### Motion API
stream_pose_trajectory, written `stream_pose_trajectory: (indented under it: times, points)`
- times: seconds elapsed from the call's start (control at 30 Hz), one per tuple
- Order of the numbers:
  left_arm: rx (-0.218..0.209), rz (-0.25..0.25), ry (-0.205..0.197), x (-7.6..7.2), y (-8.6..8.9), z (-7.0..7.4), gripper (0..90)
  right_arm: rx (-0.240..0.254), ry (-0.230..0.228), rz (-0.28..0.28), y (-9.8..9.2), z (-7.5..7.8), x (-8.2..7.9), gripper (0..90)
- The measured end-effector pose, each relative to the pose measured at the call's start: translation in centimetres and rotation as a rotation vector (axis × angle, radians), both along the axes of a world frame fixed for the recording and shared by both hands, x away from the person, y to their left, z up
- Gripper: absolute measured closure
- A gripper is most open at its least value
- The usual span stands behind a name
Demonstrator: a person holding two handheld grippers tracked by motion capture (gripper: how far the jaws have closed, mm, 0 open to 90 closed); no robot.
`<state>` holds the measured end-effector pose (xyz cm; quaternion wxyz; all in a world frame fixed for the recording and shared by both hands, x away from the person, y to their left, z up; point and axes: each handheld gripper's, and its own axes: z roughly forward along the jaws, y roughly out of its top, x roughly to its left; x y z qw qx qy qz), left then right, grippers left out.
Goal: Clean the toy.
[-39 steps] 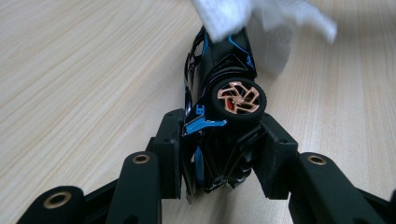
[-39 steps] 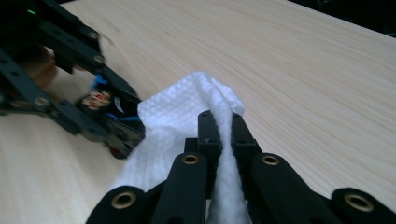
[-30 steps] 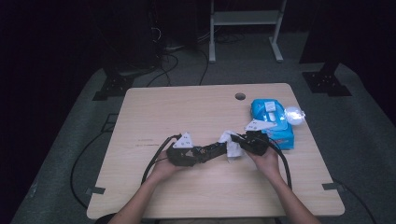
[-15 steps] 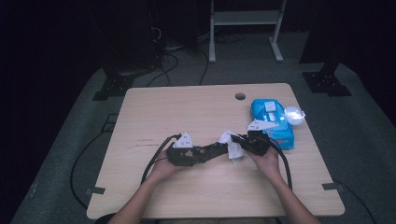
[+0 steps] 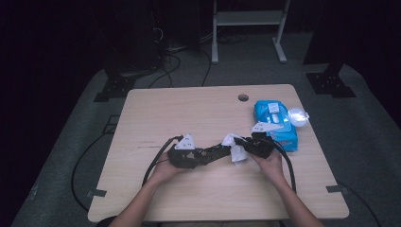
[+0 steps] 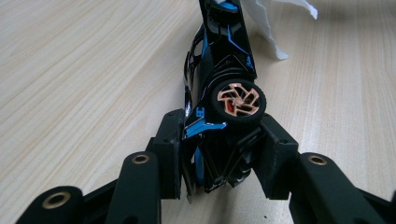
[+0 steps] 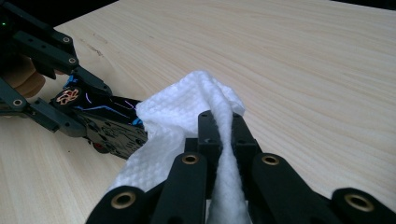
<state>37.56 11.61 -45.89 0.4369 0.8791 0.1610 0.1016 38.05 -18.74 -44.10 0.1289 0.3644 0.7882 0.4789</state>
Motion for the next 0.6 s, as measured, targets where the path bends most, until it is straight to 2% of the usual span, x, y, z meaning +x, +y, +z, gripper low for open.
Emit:
stream_pose_trajectory:
  times: [0.07,0.17,0.27,0.3,0.37,0.4,0.47,0.5,0.6]
  points:
    - [0.004,0.016,-0.011,0.0,-0.2,0.3,49.9,0.008,0.004,0.003,0.0,0.0,0.0,85.9]
    - [-0.01,0.022,-0.018,0.1,-0.5,0.5,46.8,0.011,-0.001,0.013,0.3,0.2,-0.2,85.9]
    - [0.004,0.025,-0.011,0.2,-0.7,0.6,46.6,0.015,-0.014,0.04,1.0,0.6,-0.6,85.9]
    - [0.006,0.019,-0.008,0.3,-0.7,0.6,47.5,0.017,-0.015,0.051,1.3,0.7,-0.7,85.9]
    - [0.008,0.0,-0.007,0.2,-0.7,0.6,56.1,-0.003,-0.028,0.079,2.2,0.8,-1.0,85.9]
    - [0.01,0.0,-0.008,0.2,-0.7,0.6,56.8,-0.019,-0.035,0.085,2.5,0.8,-1.1,85.9]
    - [0.017,-0.007,-0.009,0.1,-0.6,0.7,57.6,-0.027,-0.038,0.085,2.7,0.6,-1.0,85.9]
    - [0.021,-0.016,-0.003,0.1,-0.6,0.8,58.0,-0.012,-0.032,0.081,2.5,0.6,-0.9,85.9]
    - [0.018,-0.02,0.002,0.0,-0.3,0.8,58.8,-0.007,-0.034,0.044,1.5,0.7,-0.6,85.9]
